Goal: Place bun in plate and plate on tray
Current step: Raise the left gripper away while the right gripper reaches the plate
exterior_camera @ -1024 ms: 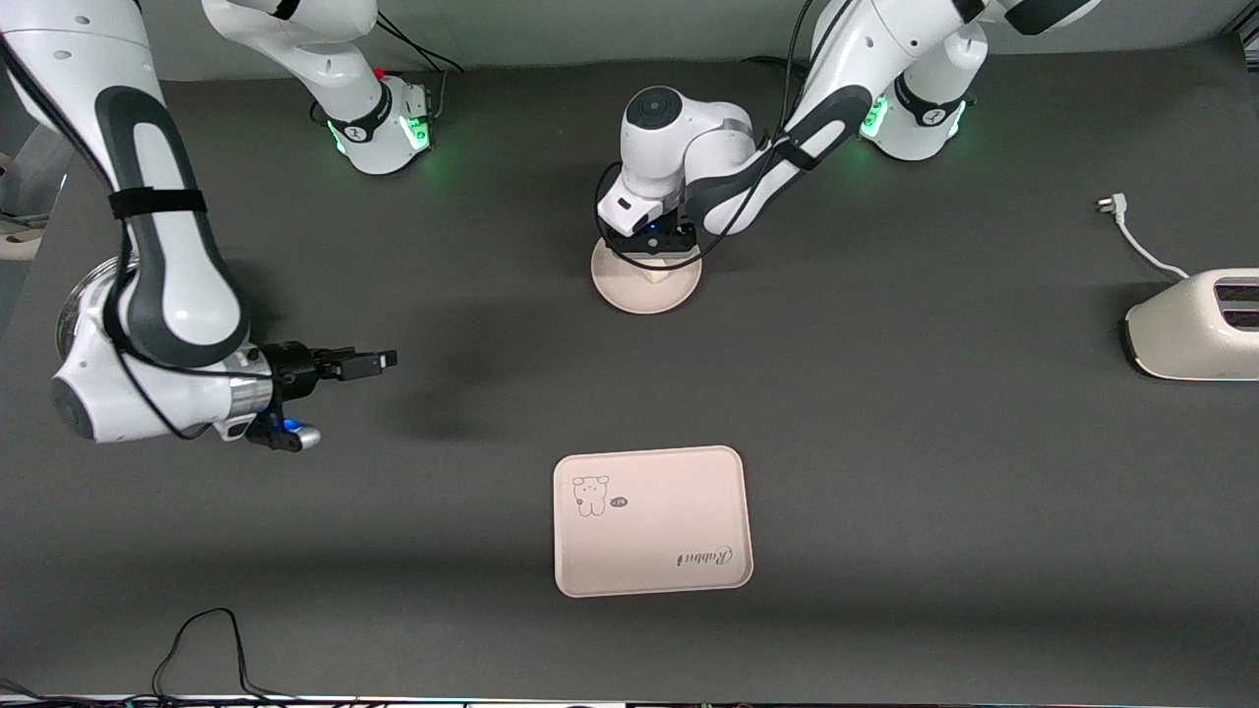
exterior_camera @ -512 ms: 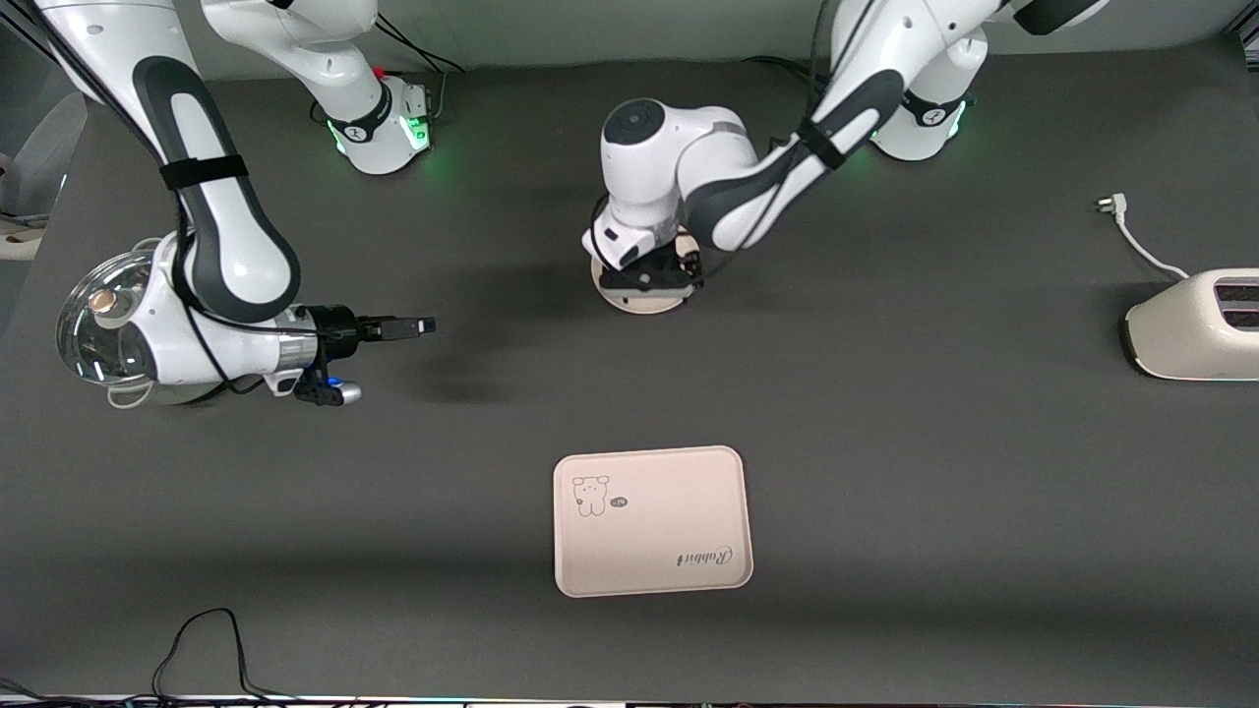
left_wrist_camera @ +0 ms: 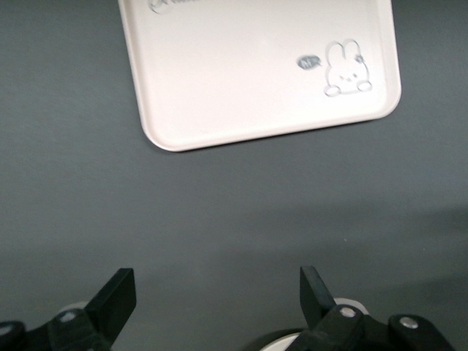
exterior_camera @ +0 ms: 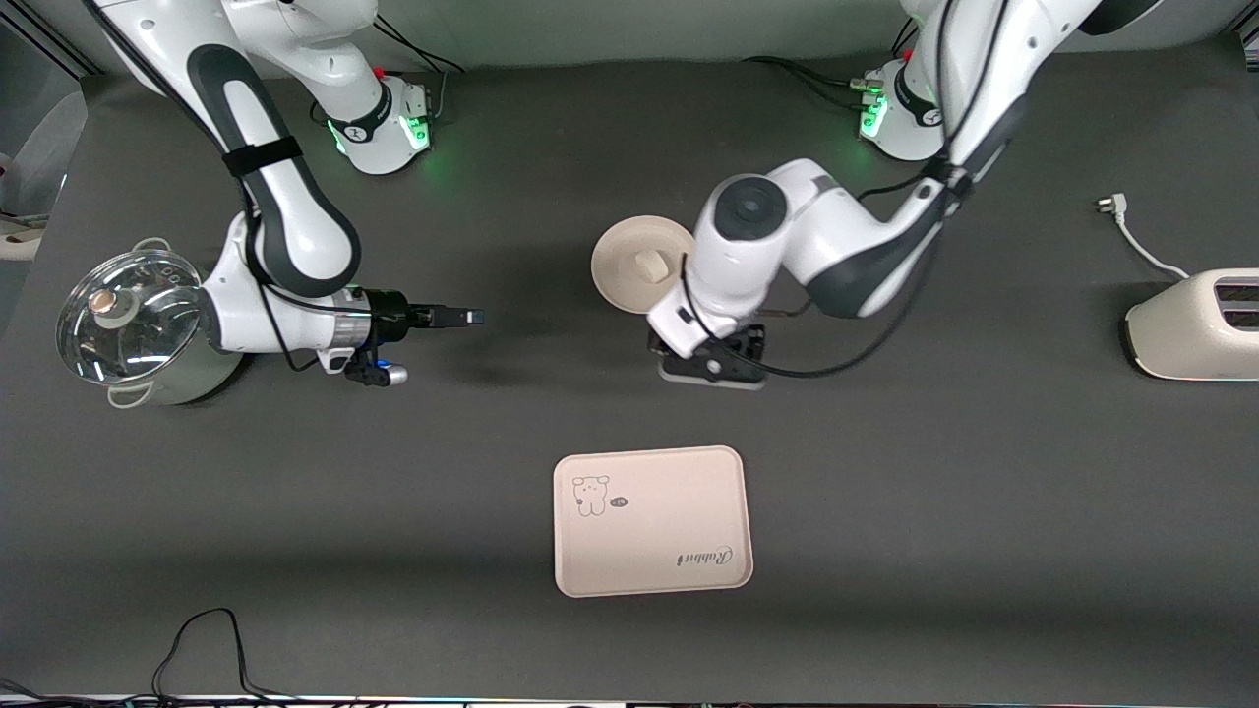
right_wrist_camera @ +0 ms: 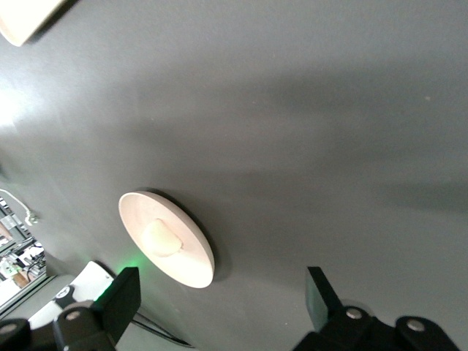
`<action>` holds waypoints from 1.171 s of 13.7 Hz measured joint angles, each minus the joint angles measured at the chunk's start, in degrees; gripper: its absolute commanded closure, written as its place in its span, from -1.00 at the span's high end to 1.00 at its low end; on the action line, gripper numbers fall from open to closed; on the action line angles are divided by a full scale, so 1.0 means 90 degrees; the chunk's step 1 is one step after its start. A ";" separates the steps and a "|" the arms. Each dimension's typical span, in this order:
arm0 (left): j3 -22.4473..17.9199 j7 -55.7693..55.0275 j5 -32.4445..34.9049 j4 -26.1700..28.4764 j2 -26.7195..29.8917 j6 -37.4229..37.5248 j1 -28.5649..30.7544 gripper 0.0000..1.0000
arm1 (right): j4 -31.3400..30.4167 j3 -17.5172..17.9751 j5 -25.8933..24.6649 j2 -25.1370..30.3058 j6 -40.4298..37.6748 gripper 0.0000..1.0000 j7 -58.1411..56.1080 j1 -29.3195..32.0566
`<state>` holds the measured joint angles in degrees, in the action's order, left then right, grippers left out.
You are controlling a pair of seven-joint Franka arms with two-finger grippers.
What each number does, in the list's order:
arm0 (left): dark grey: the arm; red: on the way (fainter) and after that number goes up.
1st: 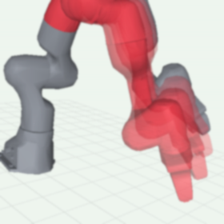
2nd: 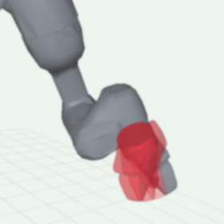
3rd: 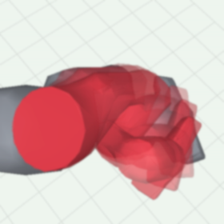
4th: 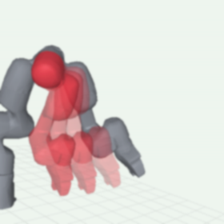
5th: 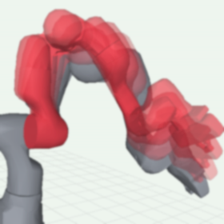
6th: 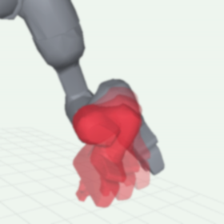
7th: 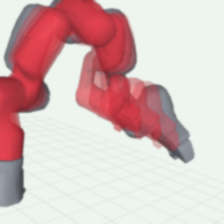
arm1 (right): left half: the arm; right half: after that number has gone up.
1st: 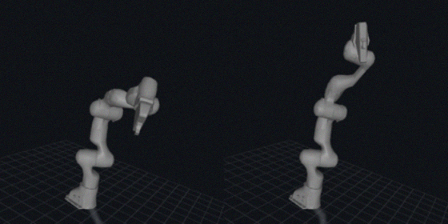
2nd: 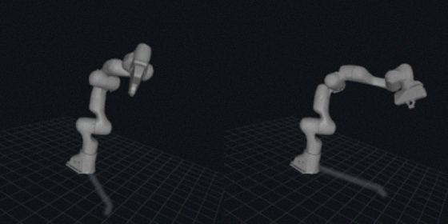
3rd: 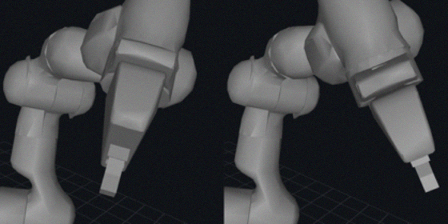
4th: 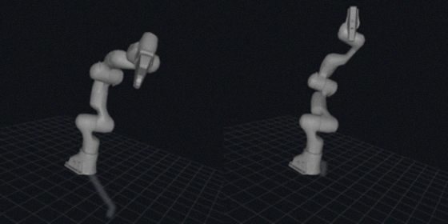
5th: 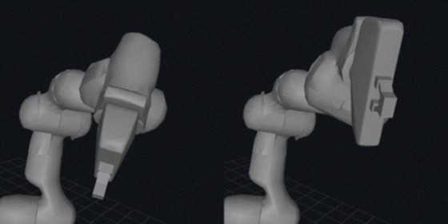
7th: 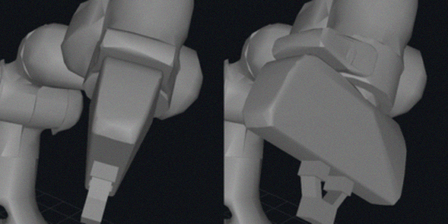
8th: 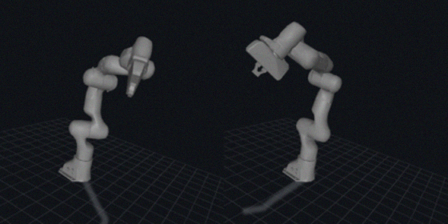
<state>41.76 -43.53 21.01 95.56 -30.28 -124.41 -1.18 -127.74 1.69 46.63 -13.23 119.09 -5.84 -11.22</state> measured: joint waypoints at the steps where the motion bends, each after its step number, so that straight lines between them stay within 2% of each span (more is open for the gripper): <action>1: -0.0129 0.0304 -0.0167 -0.0026 0.0137 0.0114 0.0001 1.00 | -0.0124 0.0001 0.0153 -0.0006 0.0182 1.00 0.0000 -0.0104; 4: -0.0594 0.1148 -0.0940 -0.0085 0.0754 0.0745 -0.0027 1.00 | -0.0591 0.0000 0.0844 -0.0047 0.0837 1.00 0.0000 -0.0597; 7: -0.1516 0.2455 -0.1874 -0.0098 0.1486 0.1286 -0.0034 1.00 | -0.0945 0.0005 0.2016 -0.0068 0.1804 1.00 0.0000 -0.1544; 10: -0.2346 0.3334 -0.1989 -0.0092 0.1984 0.1631 -0.0017 1.00 | -0.1054 0.0012 0.2816 -0.0159 0.2565 1.00 0.0010 -0.2575; 14: -0.3358 0.4879 -0.2022 -0.0052 0.2367 0.1870 -0.0011 1.00 | -0.1113 0.0006 0.3043 -0.0233 0.2952 0.97 0.0015 -0.3101; 16: -0.3700 0.5441 -0.2026 0.0068 0.2554 0.1956 -0.0012 1.00 | -0.1195 0.0004 0.3449 -0.0283 0.3376 0.97 -0.0003 -0.3503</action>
<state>8.45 5.45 2.78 96.17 -7.30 -106.80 -1.29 -138.49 1.73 77.67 -15.78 149.47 -5.86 -42.75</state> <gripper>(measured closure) 0.000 0.018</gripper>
